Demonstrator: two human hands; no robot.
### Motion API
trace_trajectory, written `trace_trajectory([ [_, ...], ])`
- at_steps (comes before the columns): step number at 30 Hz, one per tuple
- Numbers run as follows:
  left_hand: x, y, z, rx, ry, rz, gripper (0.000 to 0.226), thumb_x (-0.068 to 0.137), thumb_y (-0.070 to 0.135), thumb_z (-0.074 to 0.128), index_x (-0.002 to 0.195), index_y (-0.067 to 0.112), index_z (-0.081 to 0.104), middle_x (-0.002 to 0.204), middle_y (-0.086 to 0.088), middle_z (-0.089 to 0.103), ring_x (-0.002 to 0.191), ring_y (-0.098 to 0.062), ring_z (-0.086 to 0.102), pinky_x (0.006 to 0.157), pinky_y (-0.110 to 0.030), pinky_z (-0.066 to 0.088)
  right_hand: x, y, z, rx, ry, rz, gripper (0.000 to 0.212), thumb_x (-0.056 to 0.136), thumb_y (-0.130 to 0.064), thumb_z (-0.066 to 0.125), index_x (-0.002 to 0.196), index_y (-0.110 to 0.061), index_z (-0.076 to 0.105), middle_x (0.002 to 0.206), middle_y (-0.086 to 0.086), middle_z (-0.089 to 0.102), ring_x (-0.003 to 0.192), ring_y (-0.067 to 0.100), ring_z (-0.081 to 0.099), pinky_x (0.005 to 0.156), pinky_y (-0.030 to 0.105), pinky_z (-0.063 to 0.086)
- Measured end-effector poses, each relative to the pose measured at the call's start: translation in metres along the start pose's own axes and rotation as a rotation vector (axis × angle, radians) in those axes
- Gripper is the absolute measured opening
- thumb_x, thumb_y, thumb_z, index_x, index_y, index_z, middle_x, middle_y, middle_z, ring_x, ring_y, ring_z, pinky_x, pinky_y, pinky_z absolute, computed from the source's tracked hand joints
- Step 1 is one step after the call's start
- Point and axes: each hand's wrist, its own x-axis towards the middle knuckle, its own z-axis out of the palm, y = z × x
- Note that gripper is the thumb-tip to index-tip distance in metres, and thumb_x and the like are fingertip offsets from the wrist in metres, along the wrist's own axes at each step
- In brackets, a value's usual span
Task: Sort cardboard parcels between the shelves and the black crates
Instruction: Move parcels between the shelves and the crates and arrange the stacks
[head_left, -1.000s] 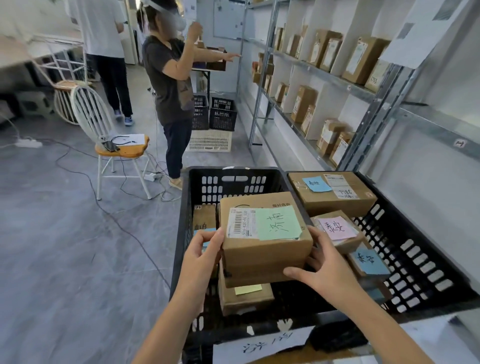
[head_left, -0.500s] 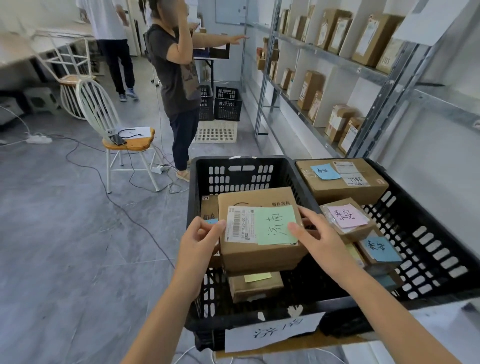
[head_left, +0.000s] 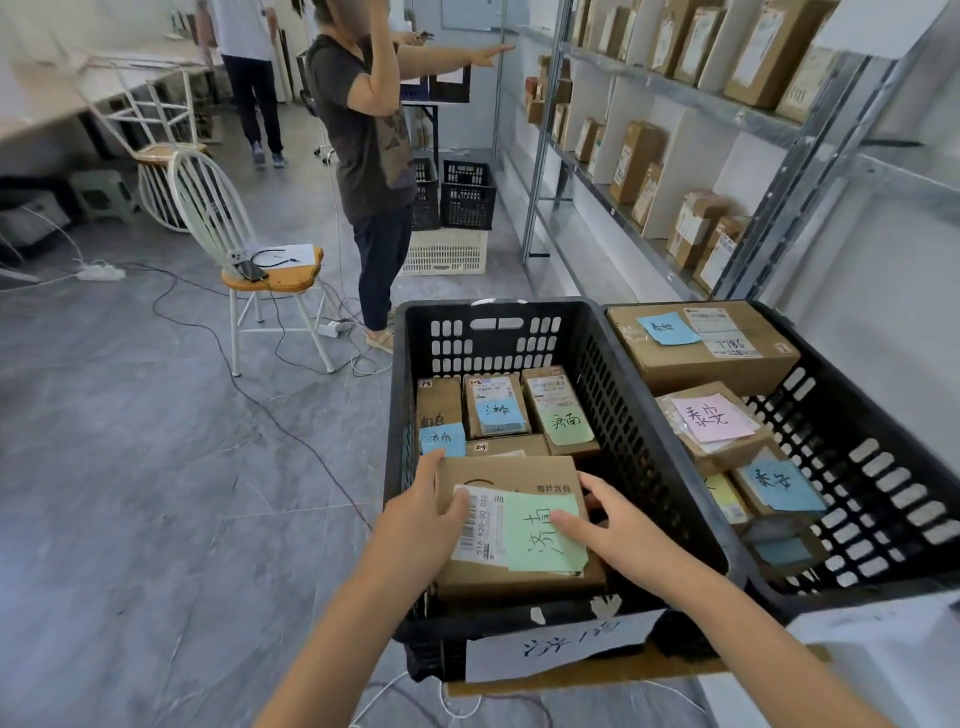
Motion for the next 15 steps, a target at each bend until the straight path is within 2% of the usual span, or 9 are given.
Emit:
trace_trajectory([
  [1,0.0,0.002,0.002,0.043,-0.021,-0.013,0.053,0.104,0.041,0.041,0.15,0.034,0.016,0.101,0.005,0.06,0.079,-0.008,0.06,0.055,-0.023,0.043,0.002,-0.001,0.002,-0.01,-0.021,0.003,0.044,0.091,-0.045,0.066,0.123,-0.056,0.038,0.131,-0.012,0.053,0.114,0.004,0.057,0.079,0.015,0.053],
  [3,0.0,0.005,0.008,0.136,-0.024,-0.029,0.052,0.105,0.027,0.04,0.15,0.018,0.016,0.122,-0.01,0.053,0.095,-0.02,0.06,0.074,-0.03,0.05,0.007,-0.001,0.009,-0.033,-0.07,0.0,0.044,0.09,-0.042,0.068,0.115,-0.061,0.037,0.132,-0.011,0.05,0.116,0.007,0.057,0.087,0.021,0.055],
  [4,0.0,0.007,0.012,0.209,-0.022,-0.041,0.053,0.105,0.02,0.039,0.151,0.011,0.015,0.133,-0.016,0.045,0.106,-0.027,0.058,0.082,-0.033,0.049,0.01,0.0,0.013,-0.055,-0.087,-0.003,0.047,0.09,-0.04,0.068,0.12,-0.059,0.038,0.134,-0.011,0.049,0.119,0.008,0.055,0.094,0.026,0.054],
  [6,0.0,0.009,0.018,0.34,-0.022,-0.081,0.06,0.102,0.008,0.038,0.153,0.005,0.007,0.146,-0.018,0.032,0.117,-0.03,0.055,0.083,-0.031,0.045,0.015,0.002,0.02,-0.096,-0.119,0.0,0.054,0.089,-0.036,0.07,0.135,-0.045,0.041,0.138,-0.007,0.048,0.123,0.01,0.053,0.103,0.037,0.05],
  [8,-0.001,0.008,0.024,0.405,-0.024,-0.081,0.071,0.098,0.001,0.044,0.154,0.001,-0.001,0.152,-0.019,0.023,0.124,-0.028,0.053,0.086,-0.029,0.046,0.019,0.001,0.021,-0.111,-0.15,0.023,0.061,0.088,-0.034,0.072,0.14,-0.036,0.04,0.139,-0.005,0.047,0.124,0.013,0.053,0.106,0.041,0.048],
  [10,-0.003,0.004,0.027,0.456,-0.026,-0.075,0.076,0.097,0.001,0.048,0.154,-0.001,-0.002,0.157,-0.021,0.015,0.128,-0.028,0.051,0.095,-0.031,0.048,0.024,-0.001,0.019,-0.113,-0.18,0.044,0.063,0.087,-0.033,0.074,0.14,-0.032,0.041,0.139,-0.004,0.049,0.125,0.014,0.053,0.107,0.041,0.047],
  [12,-0.004,0.001,0.03,0.507,-0.006,-0.063,0.076,0.096,0.003,0.053,0.154,-0.001,0.004,0.161,-0.02,0.011,0.141,-0.031,0.036,0.107,-0.035,0.041,0.027,-0.003,0.018,-0.12,-0.214,0.053,0.064,0.087,-0.032,0.074,0.141,-0.031,0.04,0.135,-0.008,0.053,0.122,0.01,0.055,0.105,0.035,0.048],
  [14,-0.004,0.003,0.034,0.587,0.025,0.001,0.068,0.096,0.01,0.056,0.152,0.001,0.017,0.163,-0.019,0.013,0.152,-0.035,0.004,0.12,-0.039,0.021,0.027,-0.005,0.02,-0.136,-0.241,0.042,0.067,0.088,-0.031,0.073,0.145,-0.031,0.037,0.127,-0.017,0.057,0.114,0.0,0.056,0.096,0.021,0.05],
  [15,-0.002,0.004,0.036,0.594,0.022,0.03,0.066,0.096,0.011,0.056,0.151,0.001,0.02,0.163,-0.018,0.012,0.153,-0.035,-0.005,0.122,-0.041,0.014,0.027,-0.005,0.022,-0.15,-0.236,0.039,0.066,0.089,-0.03,0.072,0.145,-0.03,0.037,0.126,-0.018,0.058,0.113,-0.001,0.057,0.095,0.019,0.05],
])
